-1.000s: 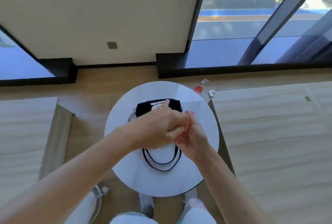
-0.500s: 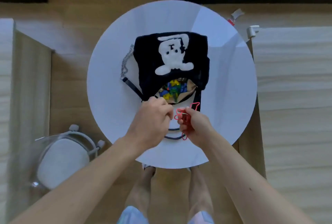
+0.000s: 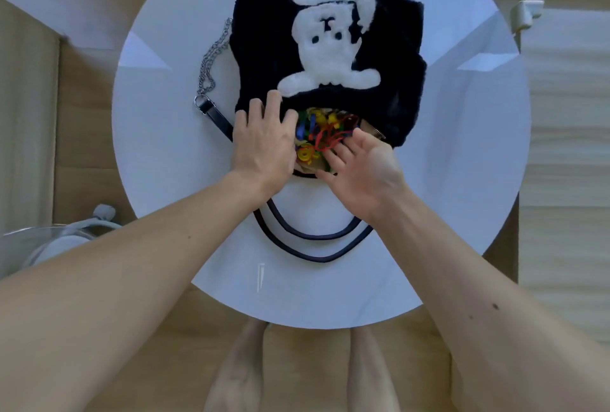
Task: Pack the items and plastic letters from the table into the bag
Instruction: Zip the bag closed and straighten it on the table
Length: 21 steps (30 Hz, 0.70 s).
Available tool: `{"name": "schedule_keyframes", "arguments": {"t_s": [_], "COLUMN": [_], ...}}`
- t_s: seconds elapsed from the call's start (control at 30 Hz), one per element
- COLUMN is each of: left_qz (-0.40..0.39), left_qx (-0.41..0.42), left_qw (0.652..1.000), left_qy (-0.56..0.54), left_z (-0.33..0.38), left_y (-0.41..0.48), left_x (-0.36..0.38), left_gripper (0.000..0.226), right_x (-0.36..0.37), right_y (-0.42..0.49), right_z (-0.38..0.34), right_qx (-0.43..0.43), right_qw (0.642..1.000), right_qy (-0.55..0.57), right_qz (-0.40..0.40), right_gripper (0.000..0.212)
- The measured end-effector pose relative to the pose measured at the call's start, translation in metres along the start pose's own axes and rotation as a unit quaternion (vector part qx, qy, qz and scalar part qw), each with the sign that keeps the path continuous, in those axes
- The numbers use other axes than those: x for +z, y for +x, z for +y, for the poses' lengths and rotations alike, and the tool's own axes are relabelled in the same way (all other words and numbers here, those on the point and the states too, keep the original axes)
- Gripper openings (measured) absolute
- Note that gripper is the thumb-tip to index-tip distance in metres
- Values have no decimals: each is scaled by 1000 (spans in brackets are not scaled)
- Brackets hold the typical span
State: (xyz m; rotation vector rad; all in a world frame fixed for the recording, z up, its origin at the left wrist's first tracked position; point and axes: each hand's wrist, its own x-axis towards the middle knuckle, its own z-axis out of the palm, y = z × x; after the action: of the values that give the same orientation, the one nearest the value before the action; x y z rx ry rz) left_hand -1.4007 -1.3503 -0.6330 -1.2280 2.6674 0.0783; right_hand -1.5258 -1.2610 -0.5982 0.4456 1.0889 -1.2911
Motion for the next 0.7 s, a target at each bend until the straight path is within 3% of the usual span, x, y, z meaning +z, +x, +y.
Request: {"name": "schedule_keyframes", "arguments": {"t_s": [0.23, 0.3, 0.47, 0.57, 0.7], "left_qz": [91, 103, 91, 109, 92], "left_qx": [30, 53, 95, 39, -131], "left_qw": [991, 984, 972, 957, 922], "left_qy": [-90, -136, -197, -265, -354], "left_z": [-13, -18, -33, -42, -49], "left_y": [10, 11, -1, -17, -39], "left_x": [-14, -18, -13, -1, 22], "left_gripper": [26, 28, 30, 26, 18], "right_x": [3, -1, -27, -36, -32], "right_y": [5, 7, -2, -5, 1], "right_z": [-9, -8, 15, 36, 64], "right_qx": [-55, -70, -72, -22, 24], "right_qw": [991, 994, 979, 969, 956], "right_qy": [56, 36, -152, -208, -269], "right_qz": [-105, -74, 114, 133, 116], "right_gripper": [51, 50, 33, 22, 18]}}
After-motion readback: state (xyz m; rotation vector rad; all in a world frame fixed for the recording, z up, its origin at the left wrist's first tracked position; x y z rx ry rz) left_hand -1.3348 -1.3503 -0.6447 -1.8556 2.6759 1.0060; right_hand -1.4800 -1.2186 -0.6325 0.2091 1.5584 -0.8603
